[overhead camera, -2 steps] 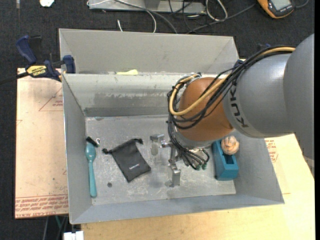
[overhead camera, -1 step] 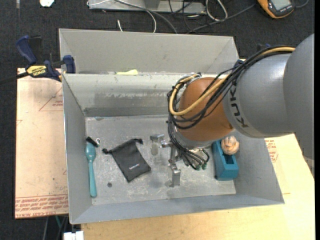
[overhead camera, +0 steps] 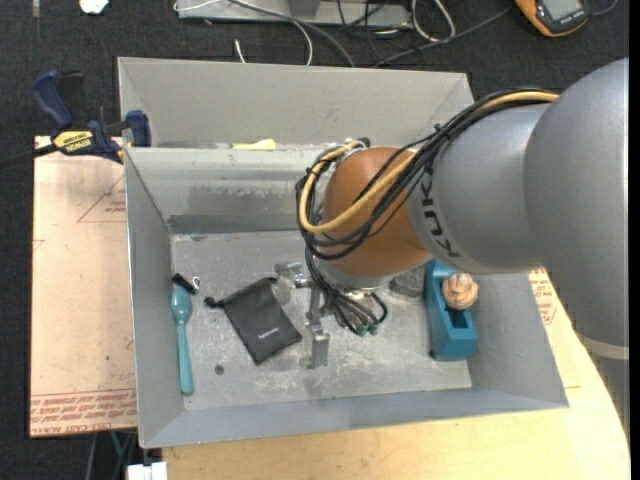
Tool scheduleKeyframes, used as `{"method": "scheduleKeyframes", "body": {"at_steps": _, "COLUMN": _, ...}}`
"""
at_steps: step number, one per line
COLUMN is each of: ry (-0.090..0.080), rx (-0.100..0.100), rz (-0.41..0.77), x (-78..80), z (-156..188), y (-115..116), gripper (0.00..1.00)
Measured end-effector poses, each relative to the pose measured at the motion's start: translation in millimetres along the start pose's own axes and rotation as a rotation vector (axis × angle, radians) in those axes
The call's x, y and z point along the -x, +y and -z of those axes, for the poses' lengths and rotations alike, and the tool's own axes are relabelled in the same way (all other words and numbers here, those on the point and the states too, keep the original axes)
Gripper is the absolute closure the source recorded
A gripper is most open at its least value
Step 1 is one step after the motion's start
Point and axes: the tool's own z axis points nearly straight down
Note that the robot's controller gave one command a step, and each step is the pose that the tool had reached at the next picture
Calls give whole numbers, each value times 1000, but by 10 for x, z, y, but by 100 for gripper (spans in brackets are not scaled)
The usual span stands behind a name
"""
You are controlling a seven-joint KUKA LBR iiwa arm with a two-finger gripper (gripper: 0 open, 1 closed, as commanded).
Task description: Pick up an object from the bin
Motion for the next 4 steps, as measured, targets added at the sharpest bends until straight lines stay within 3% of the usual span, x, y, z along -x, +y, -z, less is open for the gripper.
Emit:
{"method": "scheduleKeyframes", "body": {"at_steps": 1, "ry": 0, "rx": -1, "rz": 125, "x": 186, "z": -83, "y": 170, "gripper": 0}}
{"method": "scheduleKeyframes", "body": {"at_steps": 2, "ry": -1, "rx": 1, "rz": 20, "x": 173, "z": 159, "y": 295, "gripper": 0}}
{"method": "scheduleKeyframes", "body": {"at_steps": 3, "ry": -2, "rx": 0, "rz": -111, "x": 248, "z": 117, "y": 345, "gripper": 0}}
{"method": "scheduleKeyframes", "body": {"at_steps": 4, "ry": -3, "rx": 1, "rz": 150, "x": 226, "z": 76, "y": 403, "gripper": 0}}
